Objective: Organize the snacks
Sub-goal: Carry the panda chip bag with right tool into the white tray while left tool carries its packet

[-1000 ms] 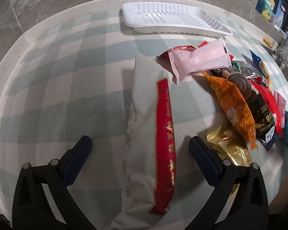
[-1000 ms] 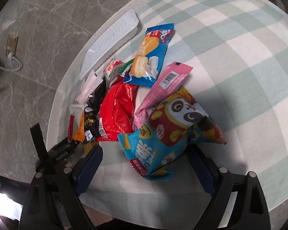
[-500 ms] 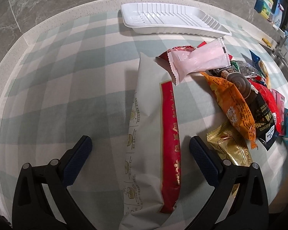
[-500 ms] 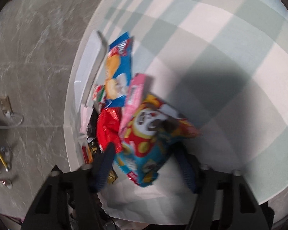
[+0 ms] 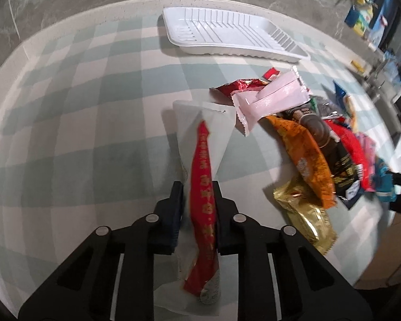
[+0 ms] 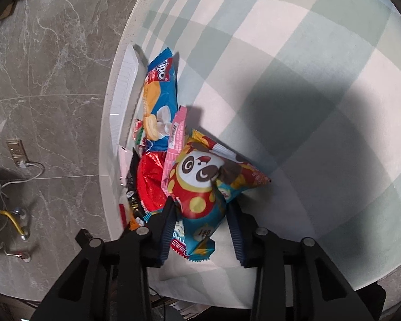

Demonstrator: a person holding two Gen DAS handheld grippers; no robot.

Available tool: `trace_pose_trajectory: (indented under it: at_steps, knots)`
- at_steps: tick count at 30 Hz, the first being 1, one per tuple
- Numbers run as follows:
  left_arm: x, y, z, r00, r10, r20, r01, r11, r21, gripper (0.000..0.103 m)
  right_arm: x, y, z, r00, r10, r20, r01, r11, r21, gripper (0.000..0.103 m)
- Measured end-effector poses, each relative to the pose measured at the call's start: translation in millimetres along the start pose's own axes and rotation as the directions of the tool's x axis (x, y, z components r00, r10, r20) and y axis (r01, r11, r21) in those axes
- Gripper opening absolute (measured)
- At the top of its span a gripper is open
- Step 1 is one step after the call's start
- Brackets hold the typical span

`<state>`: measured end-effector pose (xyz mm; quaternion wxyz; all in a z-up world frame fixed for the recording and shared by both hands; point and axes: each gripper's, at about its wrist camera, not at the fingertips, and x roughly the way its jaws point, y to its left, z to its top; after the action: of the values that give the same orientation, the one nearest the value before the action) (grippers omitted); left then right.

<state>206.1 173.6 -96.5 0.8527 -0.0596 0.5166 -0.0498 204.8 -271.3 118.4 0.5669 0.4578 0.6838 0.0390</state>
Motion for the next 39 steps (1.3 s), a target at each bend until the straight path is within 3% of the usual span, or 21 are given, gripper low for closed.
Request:
trace_pose_trajectory:
  at_steps: [12,18,26,39]
  knots:
    - [-34.7,6.8,3.8,0.992,-0.123,0.031,0.124,0.991,-0.052,0.016,-25.3,-2.1,2.0,0.995,0.103,-0.005,-0.102,0.993,0.058,0.040]
    - [-50.4,4.7,26.3,0.982,-0.175,0.072,0.179,0.982,-0.065,0.016,-27.9,10.5,11.2,0.987,0.158,-0.004,-0.158,0.985,0.074,0.040]
    - [-65.1,0.0,71.2,0.965,-0.234,0.116,0.239,0.970,-0.036,0.016,-22.5,54.6,40.4,0.975,0.222,-0.031,-0.221,0.975,0.028,0.040]
    - [-58.5,7.6,159.8,0.955,-0.267,0.129,0.269,0.963,0.005,0.016,-0.4,158.1,110.4,0.978,0.200,-0.067,-0.208,0.964,-0.165,0.040]
